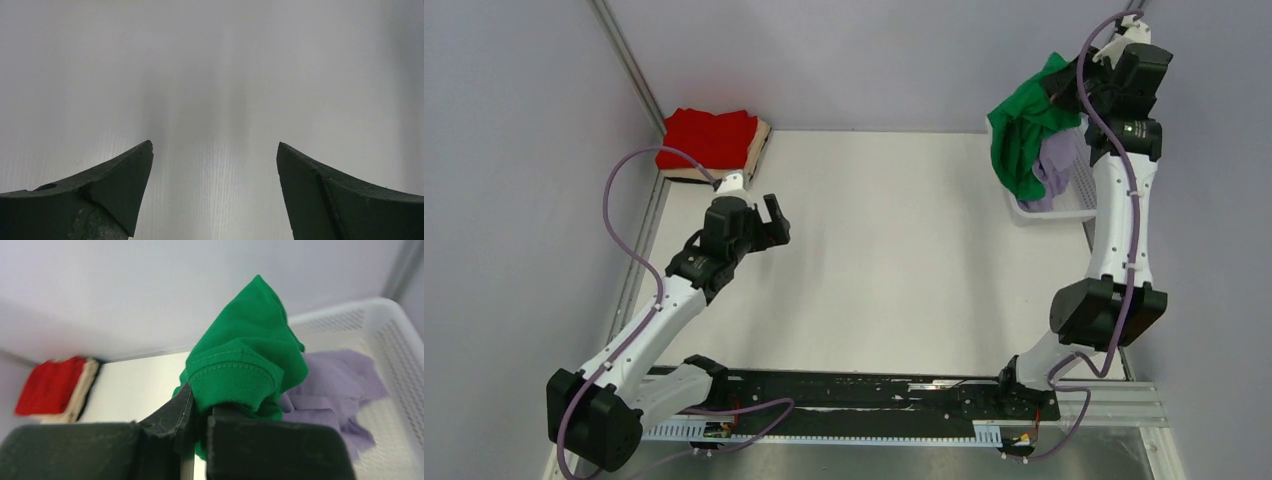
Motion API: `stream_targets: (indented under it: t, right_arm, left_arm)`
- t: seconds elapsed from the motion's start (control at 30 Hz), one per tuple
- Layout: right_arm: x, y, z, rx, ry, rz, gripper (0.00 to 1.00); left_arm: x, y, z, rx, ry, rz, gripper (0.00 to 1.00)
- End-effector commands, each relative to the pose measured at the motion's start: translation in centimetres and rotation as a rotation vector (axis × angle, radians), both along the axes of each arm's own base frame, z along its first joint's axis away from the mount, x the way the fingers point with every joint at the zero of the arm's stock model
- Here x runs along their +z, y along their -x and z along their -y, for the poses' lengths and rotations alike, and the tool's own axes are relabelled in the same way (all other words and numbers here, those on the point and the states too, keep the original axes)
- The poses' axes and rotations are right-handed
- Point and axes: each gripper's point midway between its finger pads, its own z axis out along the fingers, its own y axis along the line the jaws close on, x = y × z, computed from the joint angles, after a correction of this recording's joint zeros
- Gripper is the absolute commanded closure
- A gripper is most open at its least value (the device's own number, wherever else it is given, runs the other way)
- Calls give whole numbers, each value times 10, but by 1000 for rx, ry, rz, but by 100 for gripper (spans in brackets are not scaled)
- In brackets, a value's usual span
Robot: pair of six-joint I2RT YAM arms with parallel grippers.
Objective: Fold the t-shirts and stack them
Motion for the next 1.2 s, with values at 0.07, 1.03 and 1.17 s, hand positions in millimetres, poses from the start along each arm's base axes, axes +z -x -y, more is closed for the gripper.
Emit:
stream_targets:
  t: [0.07, 1.03, 1.17]
  right_arm:
    - [94, 58, -149, 508, -1, 260, 100]
    - [137, 44, 20, -260, 122, 360, 100]
    - [147, 32, 82, -422, 109, 384, 100]
  left_arm:
    - [4, 6, -10, 51, 2, 20, 0]
    - [2, 2, -15, 104, -11, -15, 0]
    - [-2, -6, -11, 101, -17, -35, 0]
